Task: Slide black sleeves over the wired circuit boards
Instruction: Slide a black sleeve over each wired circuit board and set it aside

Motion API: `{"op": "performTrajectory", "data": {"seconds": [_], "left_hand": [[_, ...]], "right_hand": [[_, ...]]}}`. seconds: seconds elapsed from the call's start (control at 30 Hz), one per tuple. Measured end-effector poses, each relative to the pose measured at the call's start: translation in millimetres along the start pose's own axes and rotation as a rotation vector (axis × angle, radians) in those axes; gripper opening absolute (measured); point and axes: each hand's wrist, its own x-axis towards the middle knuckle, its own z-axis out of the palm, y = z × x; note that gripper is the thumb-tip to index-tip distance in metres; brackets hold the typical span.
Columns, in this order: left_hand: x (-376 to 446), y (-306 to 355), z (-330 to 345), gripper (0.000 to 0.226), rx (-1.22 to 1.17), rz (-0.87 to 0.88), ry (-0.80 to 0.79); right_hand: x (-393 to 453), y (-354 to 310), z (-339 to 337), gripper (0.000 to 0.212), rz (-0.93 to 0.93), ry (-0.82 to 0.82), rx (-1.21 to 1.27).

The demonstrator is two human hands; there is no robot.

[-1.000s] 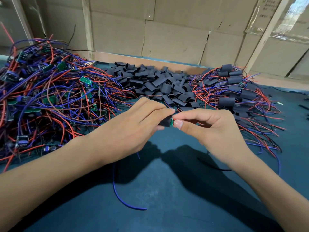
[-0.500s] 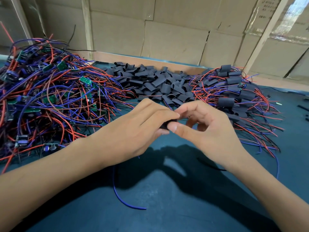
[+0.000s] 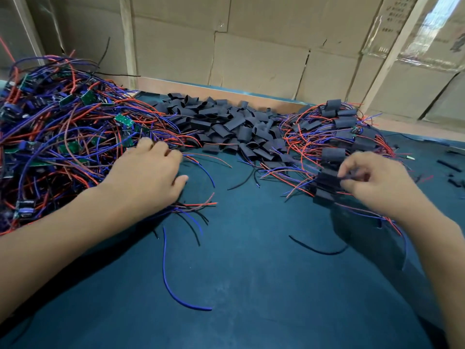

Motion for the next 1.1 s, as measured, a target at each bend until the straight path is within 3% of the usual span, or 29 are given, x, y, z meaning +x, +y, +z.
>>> {"op": "performTrajectory", "data": {"seconds": [0.07, 0.17, 0.33, 0.47, 0.6, 0.7, 0.83, 0.93, 1.0, 1.1], "left_hand": [[2, -3, 3, 0.049, 0.05, -0.007, -0.025], [6, -4, 5, 0.034, 0.068, 0.016, -0.081], [9, -10, 6, 0.023, -0.06, 0.003, -0.072], [10, -10, 2, 0.02, -0.231, 0.06, 0.019], [2, 3, -6, 0.026, -0.616, 0.23, 0.303], [-7, 19, -16, 0.03, -0.786, 0.399, 0.427], [-22, 41, -24, 0.029, -0.904, 0.638, 0.413], [-32, 56, -21, 0.025, -0.97, 0.801, 0.329], [-36, 60, -17, 0.024, -0.965, 0.855, 0.303], [-35, 56, -14, 0.03, -0.956, 0.853, 0.366]], "right_hand": [[1, -1, 1, 0.041, 0.038, -0.082, -0.057], [0, -10, 1, 0.035, 0.003, -0.1, -0.13], [-5, -32, 5, 0.022, -0.195, 0.118, -0.059], [-15, -63, 21, 0.028, -0.417, 0.117, 0.066], [-25, -82, 44, 0.032, -0.565, 0.081, 0.21], [-31, -89, 55, 0.042, -0.532, 0.008, 0.309], [-34, -95, 55, 0.067, -0.534, -0.073, 0.328], [-36, -101, 56, 0.046, -0.63, -0.101, 0.359], [-37, -104, 59, 0.044, -0.624, -0.115, 0.397], [-36, -100, 59, 0.038, -0.572, -0.103, 0.458]]}}
